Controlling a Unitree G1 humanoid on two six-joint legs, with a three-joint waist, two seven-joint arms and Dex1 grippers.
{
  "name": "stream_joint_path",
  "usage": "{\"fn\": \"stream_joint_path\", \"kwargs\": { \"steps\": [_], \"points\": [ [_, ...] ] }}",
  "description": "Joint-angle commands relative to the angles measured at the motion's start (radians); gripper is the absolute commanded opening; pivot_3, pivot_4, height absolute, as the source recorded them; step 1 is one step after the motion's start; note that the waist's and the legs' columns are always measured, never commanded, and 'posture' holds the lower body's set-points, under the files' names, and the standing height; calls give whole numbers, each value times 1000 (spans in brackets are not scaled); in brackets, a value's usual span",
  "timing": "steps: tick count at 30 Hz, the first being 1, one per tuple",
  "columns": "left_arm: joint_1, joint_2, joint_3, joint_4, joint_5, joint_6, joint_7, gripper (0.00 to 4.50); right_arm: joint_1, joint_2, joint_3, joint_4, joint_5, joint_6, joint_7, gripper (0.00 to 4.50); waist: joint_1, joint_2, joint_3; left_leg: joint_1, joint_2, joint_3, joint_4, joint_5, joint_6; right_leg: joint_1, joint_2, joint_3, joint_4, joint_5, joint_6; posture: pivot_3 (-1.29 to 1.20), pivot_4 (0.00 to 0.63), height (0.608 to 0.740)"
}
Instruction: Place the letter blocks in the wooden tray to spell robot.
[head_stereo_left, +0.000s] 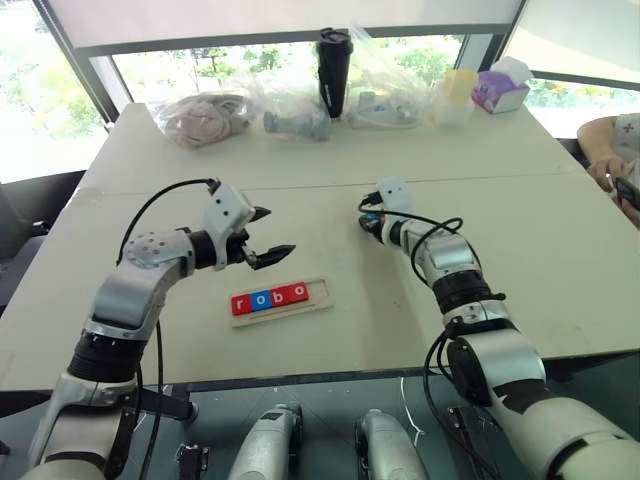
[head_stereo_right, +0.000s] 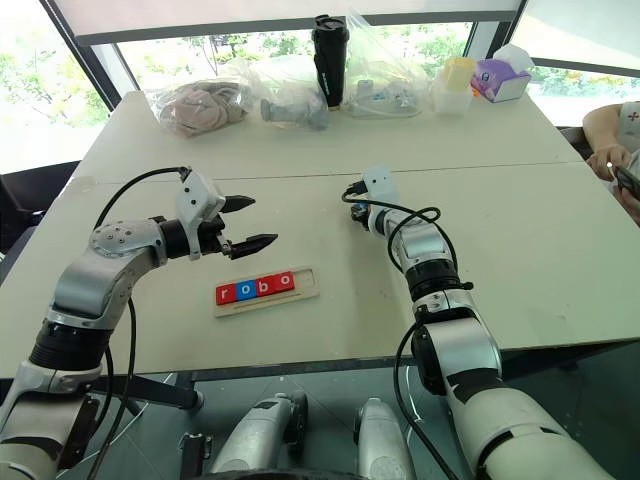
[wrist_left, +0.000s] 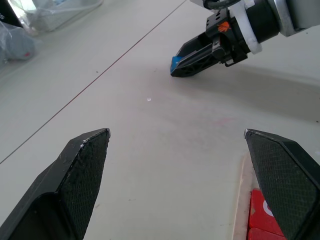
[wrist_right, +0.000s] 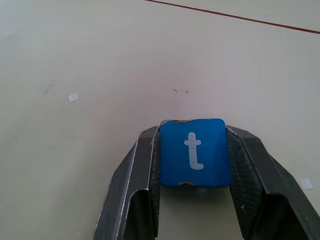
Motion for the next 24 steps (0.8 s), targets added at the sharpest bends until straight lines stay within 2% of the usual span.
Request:
{"fn": "stream_joint_path", "kwargs": {
  "steps": [1, 3, 7, 10, 15, 24],
  "points": [
    [-2, 6, 7, -69, -18, 12, -12, 4500, 52, -52, -27, -302, 24, 161, -4, 1225, 2, 0, 0, -1, 0, 0, 0, 0, 0, -1, -1, 0, 0, 0, 0, 0, 150, 740],
    [10, 16, 3, -100, -28, 26, -30, 4500, 101, -60, -60, -490, 54, 317, -18, 1225, 0, 0, 0, -4, 0, 0, 0, 0, 0, -4, -2, 0, 1, 0, 0, 0, 150, 740],
    [50, 66, -61, -180, 6, 23, -86, 4500, 198, 51, -216, -872, 162, 791, -74, 1225, -4, 0, 0, -3, 1, 0, -1, 0, 0, -5, -2, 1, 2, 0, 0, 0, 150, 740],
    [79, 90, -92, -239, -14, 41, -127, 4500, 268, 123, -231, -1080, 146, 981, -126, 1225, -2, 1, 0, -3, 1, 0, -1, 0, 0, -6, -2, 1, 3, -1, -2, 0, 150, 740],
    [82, 81, -121, -260, -36, 71, -151, 4500, 378, 179, -185, -1223, 148, 1026, -184, 1225, 2, 1, -1, -3, 1, 0, 0, -1, -2, -7, -3, 0, 3, -3, -6, 0, 150, 740],
    [68, 54, -135, -221, -27, 60, -150, 4500, 447, 264, -161, -1241, 152, 1026, -258, 1225, -1, 1, -1, -3, 1, 0, 0, -1, -1, -5, -2, 0, 2, -3, -5, 0, 150, 740]
  ]
}}
